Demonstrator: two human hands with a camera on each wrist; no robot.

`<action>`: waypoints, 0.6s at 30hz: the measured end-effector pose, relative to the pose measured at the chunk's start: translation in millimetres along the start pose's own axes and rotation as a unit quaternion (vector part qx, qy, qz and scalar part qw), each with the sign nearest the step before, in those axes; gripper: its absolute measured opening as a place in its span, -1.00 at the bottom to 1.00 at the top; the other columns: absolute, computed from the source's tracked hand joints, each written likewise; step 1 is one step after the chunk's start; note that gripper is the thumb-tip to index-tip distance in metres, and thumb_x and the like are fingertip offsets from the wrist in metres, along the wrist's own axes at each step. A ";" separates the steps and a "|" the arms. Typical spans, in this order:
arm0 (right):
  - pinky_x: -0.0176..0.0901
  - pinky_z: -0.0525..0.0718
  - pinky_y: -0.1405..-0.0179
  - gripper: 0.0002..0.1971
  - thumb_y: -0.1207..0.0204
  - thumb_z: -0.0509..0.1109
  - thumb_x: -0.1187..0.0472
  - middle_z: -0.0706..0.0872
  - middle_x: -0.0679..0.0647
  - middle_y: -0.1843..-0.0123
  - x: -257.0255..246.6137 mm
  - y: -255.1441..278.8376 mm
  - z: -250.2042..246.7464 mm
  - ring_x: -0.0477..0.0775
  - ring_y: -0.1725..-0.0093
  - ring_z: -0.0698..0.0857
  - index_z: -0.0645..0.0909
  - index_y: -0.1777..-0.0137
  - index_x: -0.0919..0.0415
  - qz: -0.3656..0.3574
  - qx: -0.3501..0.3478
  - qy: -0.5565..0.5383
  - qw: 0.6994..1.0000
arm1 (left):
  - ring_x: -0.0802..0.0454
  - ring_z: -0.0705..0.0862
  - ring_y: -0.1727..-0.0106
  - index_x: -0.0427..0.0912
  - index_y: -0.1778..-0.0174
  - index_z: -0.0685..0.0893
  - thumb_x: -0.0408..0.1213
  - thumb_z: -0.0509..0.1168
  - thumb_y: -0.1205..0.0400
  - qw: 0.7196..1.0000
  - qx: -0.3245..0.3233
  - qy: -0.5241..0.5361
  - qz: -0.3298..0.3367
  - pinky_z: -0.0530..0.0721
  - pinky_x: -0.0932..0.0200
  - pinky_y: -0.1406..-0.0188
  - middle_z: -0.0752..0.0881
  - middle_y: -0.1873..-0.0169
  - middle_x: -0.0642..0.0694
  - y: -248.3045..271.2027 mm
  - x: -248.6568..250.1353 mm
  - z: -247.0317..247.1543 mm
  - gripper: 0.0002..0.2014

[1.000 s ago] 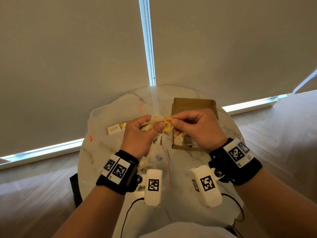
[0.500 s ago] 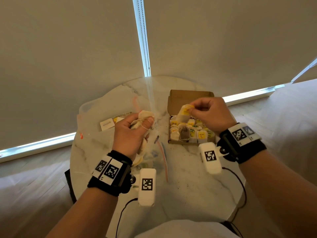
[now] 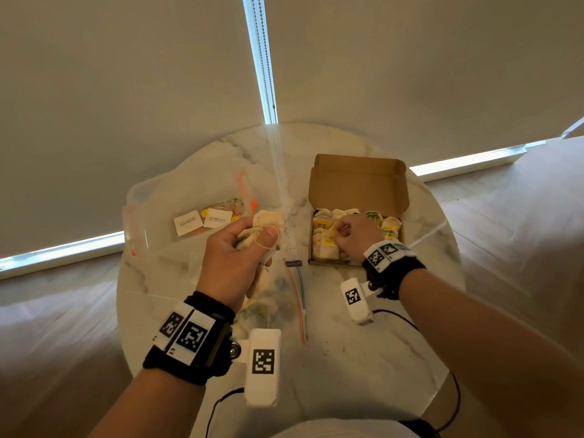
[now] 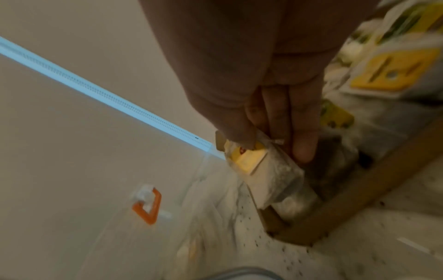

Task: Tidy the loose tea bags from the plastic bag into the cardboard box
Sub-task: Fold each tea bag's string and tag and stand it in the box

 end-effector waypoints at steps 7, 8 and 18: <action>-0.15 0.61 -0.05 -0.85 -0.55 0.41 0.22 0.76 0.14 -0.08 -9.5 -14.9 22.6 0.16 -0.12 0.70 0.79 -0.03 0.16 -0.052 0.029 0.146 0.987 | 0.03 0.56 0.47 -0.16 0.05 0.80 -0.33 0.44 -0.60 1.000 -0.003 0.006 0.000 0.56 0.17 0.52 0.70 0.40 -0.07 -3.7 -2.0 -2.7 -0.93; -0.11 0.62 -0.08 -0.85 -0.55 0.41 0.22 0.73 0.17 -0.10 -10.5 -16.5 21.8 0.18 -0.12 0.69 0.77 -0.04 0.17 -0.056 0.037 0.161 0.985 | 0.02 0.56 0.47 -0.16 0.05 0.80 -0.34 0.43 -0.60 1.000 -0.004 0.007 -0.001 0.56 0.17 0.53 0.70 0.40 -0.06 -4.4 -2.7 -2.9 -0.94; 0.01 0.62 -0.21 -0.69 -0.59 0.35 0.17 0.64 0.09 -0.29 -10.8 -20.7 34.9 0.21 -0.32 0.55 0.72 -0.26 -0.14 -0.087 -0.025 0.319 0.943 | 0.03 0.58 0.41 -0.14 0.01 0.79 -0.31 0.40 -0.63 0.999 -0.012 0.031 -0.026 0.55 0.18 0.51 0.69 0.38 -0.05 -2.1 -5.5 0.3 -0.92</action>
Point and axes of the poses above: each hand's wrist, its own y-axis away from the middle knuckle, its own z-axis out of the palm, x = y × z, the point moved 7 cm from there along -y, towards the middle knuckle
